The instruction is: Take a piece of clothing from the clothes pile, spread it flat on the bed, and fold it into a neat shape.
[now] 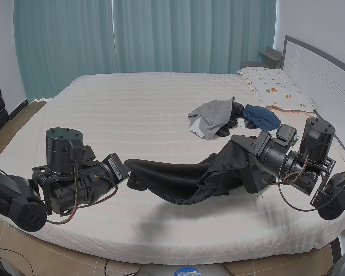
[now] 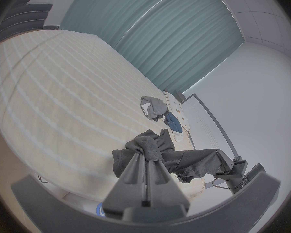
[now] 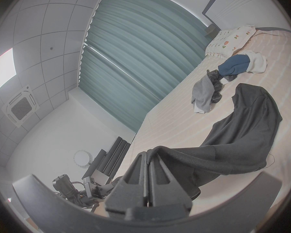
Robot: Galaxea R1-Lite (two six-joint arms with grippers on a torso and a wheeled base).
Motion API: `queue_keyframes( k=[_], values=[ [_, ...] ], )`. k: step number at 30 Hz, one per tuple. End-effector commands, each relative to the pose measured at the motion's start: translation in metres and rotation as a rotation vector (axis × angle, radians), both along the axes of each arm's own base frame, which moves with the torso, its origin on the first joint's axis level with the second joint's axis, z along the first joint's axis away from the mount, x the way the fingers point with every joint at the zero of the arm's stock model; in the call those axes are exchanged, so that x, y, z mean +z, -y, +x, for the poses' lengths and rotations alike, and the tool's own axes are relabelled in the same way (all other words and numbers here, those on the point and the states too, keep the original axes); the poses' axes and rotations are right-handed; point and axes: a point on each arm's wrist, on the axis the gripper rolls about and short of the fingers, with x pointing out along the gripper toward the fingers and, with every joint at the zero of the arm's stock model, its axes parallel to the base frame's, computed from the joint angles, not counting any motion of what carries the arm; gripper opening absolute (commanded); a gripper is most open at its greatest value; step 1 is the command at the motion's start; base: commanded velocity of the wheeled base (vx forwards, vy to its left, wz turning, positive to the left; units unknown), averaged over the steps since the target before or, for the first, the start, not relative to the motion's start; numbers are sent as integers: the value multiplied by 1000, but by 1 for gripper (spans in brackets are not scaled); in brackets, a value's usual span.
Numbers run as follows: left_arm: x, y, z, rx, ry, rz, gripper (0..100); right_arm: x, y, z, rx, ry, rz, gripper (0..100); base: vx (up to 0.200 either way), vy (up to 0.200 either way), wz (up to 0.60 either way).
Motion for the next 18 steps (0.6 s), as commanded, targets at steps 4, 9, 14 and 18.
queue_keyframes(
  k=[4, 9, 14, 18],
  values=[
    [1, 0, 0, 0, 3, -1, 0, -1, 0, 1, 0, -3, -2, 0, 0, 200, 0],
    [1, -1, -1, 0, 4, -2, 0, -5, -2, 4, -2, -15, -7, 0, 0, 200, 0],
    [2, -1, 0, 3, 7, -3, 0, -5, -2, 4, -2, -13, -6, 0, 0, 200, 0],
    [2, -2, 0, 9, 7, -3, 0, -3, -2, 3, -2, -7, -2, 0, 0, 200, 0]
  ],
)
